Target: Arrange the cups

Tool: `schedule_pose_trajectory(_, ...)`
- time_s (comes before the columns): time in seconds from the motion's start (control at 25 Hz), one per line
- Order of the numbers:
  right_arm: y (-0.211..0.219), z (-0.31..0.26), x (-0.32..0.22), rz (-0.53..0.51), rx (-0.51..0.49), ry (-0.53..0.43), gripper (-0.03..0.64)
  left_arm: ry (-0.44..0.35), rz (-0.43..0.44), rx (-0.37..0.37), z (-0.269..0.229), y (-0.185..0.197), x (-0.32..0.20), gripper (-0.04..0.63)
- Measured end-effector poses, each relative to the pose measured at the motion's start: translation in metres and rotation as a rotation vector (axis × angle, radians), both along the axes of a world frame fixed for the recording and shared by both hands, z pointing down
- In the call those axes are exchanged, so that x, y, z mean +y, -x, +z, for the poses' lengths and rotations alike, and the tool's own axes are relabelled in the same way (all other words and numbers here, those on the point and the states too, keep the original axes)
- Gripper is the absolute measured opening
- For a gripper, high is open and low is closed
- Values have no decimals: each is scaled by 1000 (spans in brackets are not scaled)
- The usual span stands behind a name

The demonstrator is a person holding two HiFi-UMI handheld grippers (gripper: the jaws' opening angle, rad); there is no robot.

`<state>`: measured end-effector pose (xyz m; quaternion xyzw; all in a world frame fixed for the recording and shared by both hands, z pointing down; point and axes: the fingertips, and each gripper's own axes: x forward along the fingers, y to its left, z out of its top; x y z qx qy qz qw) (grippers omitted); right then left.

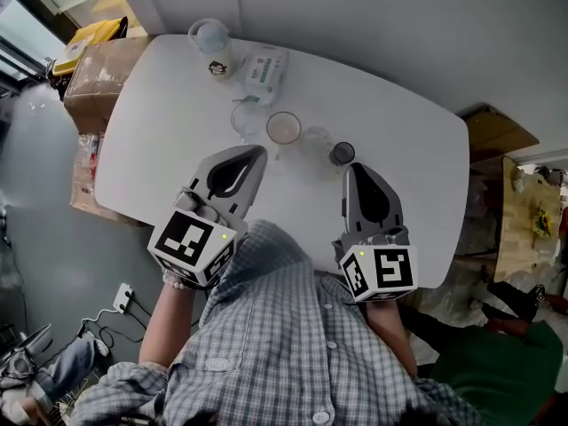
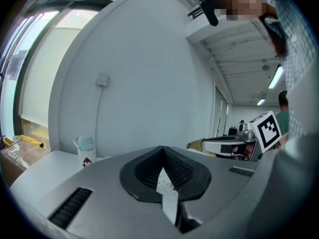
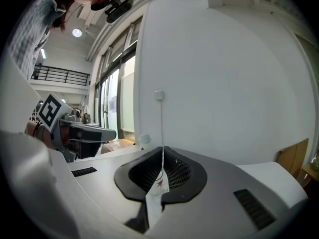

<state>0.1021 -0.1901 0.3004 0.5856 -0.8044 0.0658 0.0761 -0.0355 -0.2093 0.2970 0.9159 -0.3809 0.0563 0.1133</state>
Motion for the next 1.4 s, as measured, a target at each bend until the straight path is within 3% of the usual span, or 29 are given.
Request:
schedule_pose_trajectory(0.24,-1,-1,1,-12,37,-8,28,-3,15,11,-2,-7,0,11)
schedule_pose_trajectory(1.4,3,9,4,2,31,45,26,20,25,41,1,-2,4,11)
